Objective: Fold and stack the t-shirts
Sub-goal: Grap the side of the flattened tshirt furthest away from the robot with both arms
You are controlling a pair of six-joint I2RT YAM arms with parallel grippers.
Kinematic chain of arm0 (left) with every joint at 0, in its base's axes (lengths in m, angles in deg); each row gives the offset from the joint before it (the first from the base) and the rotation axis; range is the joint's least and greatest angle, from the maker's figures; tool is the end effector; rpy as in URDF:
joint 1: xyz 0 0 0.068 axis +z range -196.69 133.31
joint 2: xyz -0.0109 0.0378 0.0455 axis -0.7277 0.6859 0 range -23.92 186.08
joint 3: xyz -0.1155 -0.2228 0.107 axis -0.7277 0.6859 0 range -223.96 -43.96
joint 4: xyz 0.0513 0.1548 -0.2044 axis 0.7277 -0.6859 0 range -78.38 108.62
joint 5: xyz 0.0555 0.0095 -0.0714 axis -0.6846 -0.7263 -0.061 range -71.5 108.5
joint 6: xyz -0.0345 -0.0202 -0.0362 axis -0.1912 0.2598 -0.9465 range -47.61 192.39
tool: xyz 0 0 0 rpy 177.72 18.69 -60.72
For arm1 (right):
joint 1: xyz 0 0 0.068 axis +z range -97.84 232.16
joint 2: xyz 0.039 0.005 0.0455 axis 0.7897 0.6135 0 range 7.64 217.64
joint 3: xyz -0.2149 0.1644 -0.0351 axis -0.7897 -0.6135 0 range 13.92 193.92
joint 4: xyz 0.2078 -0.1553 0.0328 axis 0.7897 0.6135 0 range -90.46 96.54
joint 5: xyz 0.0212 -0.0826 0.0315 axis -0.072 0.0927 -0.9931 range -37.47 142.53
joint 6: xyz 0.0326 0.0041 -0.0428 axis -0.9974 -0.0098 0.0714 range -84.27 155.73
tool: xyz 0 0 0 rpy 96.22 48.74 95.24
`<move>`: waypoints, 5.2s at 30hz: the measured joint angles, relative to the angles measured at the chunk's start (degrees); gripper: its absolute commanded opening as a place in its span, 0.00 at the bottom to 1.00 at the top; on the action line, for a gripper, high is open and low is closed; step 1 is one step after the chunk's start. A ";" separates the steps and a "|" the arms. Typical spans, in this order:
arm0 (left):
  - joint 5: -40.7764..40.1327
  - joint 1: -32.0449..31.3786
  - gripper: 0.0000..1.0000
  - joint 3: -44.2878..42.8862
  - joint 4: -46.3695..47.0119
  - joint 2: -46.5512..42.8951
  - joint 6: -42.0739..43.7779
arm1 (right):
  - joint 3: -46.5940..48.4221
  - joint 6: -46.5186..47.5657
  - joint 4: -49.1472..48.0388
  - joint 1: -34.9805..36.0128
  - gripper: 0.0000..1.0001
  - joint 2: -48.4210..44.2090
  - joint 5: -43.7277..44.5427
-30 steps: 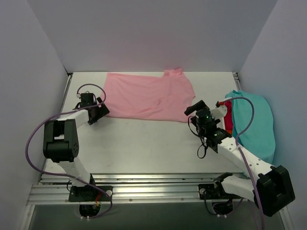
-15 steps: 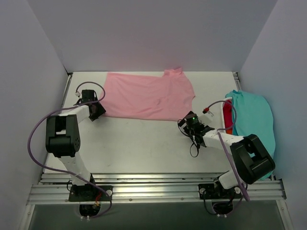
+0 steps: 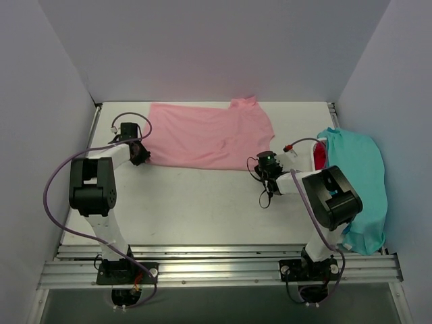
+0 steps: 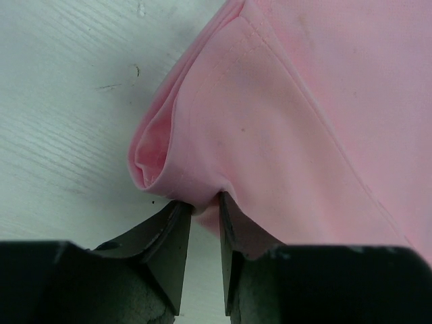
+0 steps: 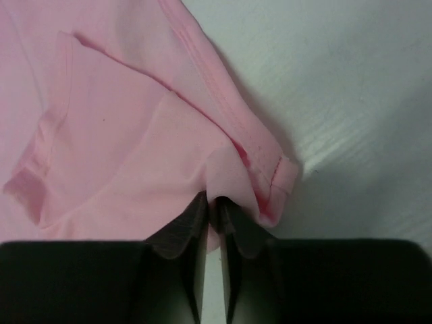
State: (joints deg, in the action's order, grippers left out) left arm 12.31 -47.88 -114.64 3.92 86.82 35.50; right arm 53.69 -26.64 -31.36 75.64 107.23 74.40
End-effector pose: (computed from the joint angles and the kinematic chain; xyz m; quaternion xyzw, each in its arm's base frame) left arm 0.4028 -0.0045 0.1593 -0.3073 0.9008 -0.0499 0.3025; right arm 0.3104 0.1203 0.1403 0.3725 0.7653 0.2201 0.4766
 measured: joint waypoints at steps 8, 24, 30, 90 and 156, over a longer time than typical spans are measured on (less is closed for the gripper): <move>-0.02 0.04 0.02 -1.18 -0.48 0.92 -0.50 | 1.38 -0.28 -3.58 -0.94 0.00 2.86 -0.50; 0.00 -1.86 0.02 8.74 -0.48 -9.11 -1.42 | -7.54 0.94 11.15 0.13 0.00 -16.41 -1.70; -0.79 -4.94 0.02 18.25 -1.05 -23.10 -3.17 | -9.90 0.92 21.64 1.92 0.00 -33.33 -0.92; 12.74 0.50 0.95 11.37 11.63 -14.12 1.36 | 60.33 24.57 26.75 -13.92 0.96 34.60 -0.68; 21.68 -0.61 0.18 -21.24 6.58 18.08 1.31 | 54.51 21.38 22.88 -12.22 0.00 32.30 -4.35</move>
State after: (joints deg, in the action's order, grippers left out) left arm 33.99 -48.50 -135.88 10.50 104.90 36.82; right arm 108.20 -5.26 -8.47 63.43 139.53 70.05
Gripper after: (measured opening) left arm 0.303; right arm 0.018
